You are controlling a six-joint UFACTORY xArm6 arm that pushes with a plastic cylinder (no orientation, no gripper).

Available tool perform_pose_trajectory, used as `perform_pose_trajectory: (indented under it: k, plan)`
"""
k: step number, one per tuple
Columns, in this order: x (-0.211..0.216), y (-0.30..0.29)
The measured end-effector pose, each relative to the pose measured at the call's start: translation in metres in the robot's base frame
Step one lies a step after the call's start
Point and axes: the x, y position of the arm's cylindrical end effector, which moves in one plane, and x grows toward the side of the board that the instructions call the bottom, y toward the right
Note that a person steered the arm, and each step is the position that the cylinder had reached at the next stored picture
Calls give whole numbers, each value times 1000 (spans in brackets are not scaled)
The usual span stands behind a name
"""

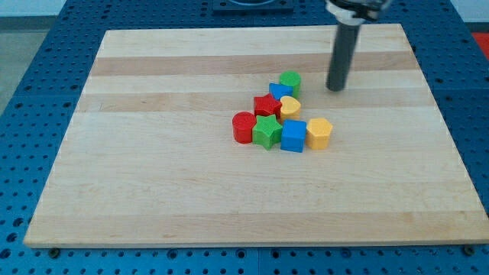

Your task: Push the yellow hexagon into the yellow heart

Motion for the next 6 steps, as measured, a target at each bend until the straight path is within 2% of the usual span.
perform_pose_trajectory:
  k: [1, 3, 6]
  plan:
    - [42, 30]
    - [114, 19]
    - [121, -28]
